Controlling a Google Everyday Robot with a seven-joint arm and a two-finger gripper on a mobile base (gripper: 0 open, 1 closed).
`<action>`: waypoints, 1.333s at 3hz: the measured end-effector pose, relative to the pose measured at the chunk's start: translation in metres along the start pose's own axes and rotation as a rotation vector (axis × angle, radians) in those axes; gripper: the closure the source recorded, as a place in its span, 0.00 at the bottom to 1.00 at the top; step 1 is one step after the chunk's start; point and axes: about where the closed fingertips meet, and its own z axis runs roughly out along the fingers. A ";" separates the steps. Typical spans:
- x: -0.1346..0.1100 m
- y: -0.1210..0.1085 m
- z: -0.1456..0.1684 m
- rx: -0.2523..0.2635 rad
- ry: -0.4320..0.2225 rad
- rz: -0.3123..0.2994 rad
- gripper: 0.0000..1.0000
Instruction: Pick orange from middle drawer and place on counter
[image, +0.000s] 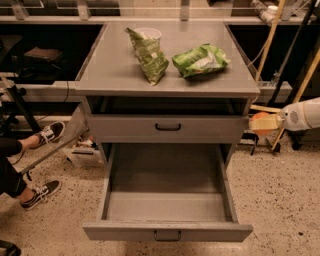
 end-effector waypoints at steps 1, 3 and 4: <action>0.000 0.004 0.002 -0.008 0.001 -0.004 1.00; -0.059 0.125 -0.027 -0.209 -0.072 -0.311 1.00; -0.096 0.164 -0.016 -0.285 -0.048 -0.404 1.00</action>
Offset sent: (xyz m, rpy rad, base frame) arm -0.0689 0.1236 0.1648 0.0426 -0.3928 0.4623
